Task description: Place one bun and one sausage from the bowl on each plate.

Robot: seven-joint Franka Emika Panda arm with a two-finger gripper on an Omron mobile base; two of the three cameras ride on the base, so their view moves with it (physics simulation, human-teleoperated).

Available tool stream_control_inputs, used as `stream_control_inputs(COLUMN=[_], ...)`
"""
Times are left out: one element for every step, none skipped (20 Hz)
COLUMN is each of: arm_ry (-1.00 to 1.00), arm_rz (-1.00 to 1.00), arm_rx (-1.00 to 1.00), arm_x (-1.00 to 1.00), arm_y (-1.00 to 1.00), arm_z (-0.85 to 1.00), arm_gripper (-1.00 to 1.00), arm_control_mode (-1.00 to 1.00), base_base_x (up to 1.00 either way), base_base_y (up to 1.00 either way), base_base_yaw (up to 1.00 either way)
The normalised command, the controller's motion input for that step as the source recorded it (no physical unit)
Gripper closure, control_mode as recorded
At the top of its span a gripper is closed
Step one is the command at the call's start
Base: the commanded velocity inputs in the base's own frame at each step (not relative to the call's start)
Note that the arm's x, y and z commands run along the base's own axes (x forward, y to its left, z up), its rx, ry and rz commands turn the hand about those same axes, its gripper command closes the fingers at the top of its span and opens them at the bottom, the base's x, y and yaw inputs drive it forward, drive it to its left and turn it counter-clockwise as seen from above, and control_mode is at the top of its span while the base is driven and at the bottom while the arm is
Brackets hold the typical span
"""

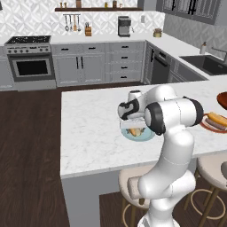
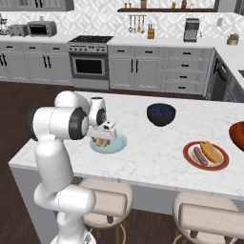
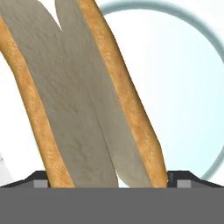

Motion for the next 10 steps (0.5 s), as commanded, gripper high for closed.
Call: stream_control_inputs(arm_ry=[0.00, 0.00, 0.00, 0.00, 0.00, 0.00, 0.00, 0.00, 0.00, 0.00], arm_rz=[0.00, 0.00, 0.00, 0.00, 0.00, 0.00, 0.00, -0.03, -0.03, -0.02], arm_rx=[0.00, 0.00, 0.00, 0.00, 0.00, 0.00, 0.00, -0.01, -0.02, 0.00], arm_x=[0.00, 0.00, 0.00, 0.00, 0.00, -0.07, -0.10, -0.14, -0.24, -0.46], arm_y=[0.00, 0.00, 0.00, 0.00, 0.00, 0.00, 0.00, 0.00, 0.00, -0.01], arm_z=[0.10, 0.16, 0.26, 0.34, 0.39, 0.44, 0.49, 0.55, 0.63, 0.64], arm_gripper=[-1.00, -1.00, -1.00, -1.00, -1.00, -1.00, -1.00, -1.00, -1.00, -1.00], arm_control_mode=[-1.00, -1.00, -1.00, -1.00, -1.00, -1.00, -1.00, -1.00, -1.00, -1.00], base_base_x=[0.00, 0.00, 0.00, 0.00, 0.00, 0.00, 0.00, 0.00, 0.00, 0.00], base_base_y=[0.00, 0.00, 0.00, 0.00, 0.00, 0.00, 0.00, 0.00, 0.00, 0.00], base_base_yaw=[0.00, 0.00, 0.00, 0.00, 0.00, 0.00, 0.00, 0.00, 0.00, 0.00])
